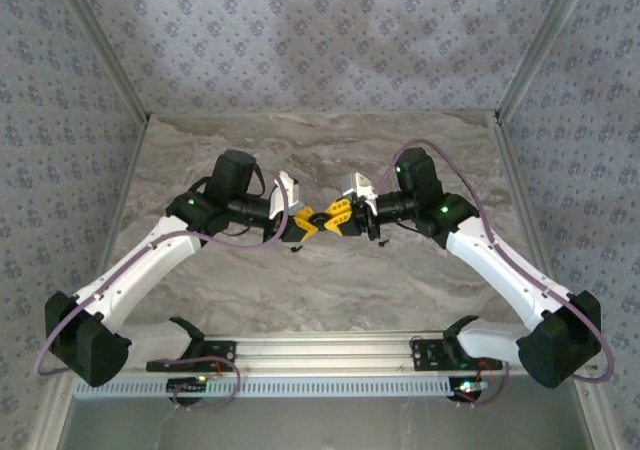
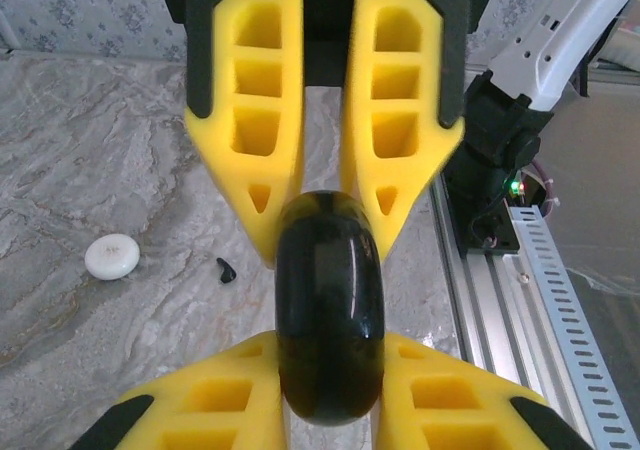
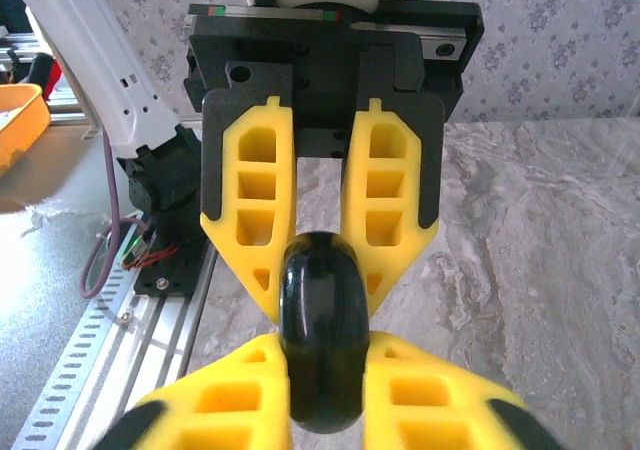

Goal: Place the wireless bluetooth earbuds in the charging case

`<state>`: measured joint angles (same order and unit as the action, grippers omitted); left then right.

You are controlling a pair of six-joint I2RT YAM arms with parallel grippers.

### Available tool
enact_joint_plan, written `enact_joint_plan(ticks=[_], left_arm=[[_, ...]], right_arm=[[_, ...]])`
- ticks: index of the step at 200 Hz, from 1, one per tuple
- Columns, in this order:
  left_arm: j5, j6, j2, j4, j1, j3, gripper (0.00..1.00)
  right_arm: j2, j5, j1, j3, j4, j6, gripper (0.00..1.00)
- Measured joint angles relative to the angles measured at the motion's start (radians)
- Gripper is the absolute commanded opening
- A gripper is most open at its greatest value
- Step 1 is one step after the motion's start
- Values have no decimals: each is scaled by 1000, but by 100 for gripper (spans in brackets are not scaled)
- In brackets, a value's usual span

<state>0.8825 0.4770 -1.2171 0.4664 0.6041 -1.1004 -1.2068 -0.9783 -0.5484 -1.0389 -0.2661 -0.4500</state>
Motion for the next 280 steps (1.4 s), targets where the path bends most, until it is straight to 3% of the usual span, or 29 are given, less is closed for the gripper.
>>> enact_joint_plan(ticks=[43, 115, 186, 240, 280], left_arm=[[-8, 1, 0, 1, -2, 0, 21], [-14, 8, 0, 8, -1, 6, 19], [-6, -2, 13, -16, -9, 26, 18], [-8, -150, 43, -223, -113, 193, 17], [-75, -293, 100, -365, -192, 325, 16]], right_arm=[[0, 62, -1, 0, 31, 40, 48], [27, 157, 50, 2, 108, 114, 49], [33, 175, 56, 18, 144, 158, 54], [42, 274, 74, 18, 69, 286, 57], [37, 318, 71, 18, -10, 257, 58]])
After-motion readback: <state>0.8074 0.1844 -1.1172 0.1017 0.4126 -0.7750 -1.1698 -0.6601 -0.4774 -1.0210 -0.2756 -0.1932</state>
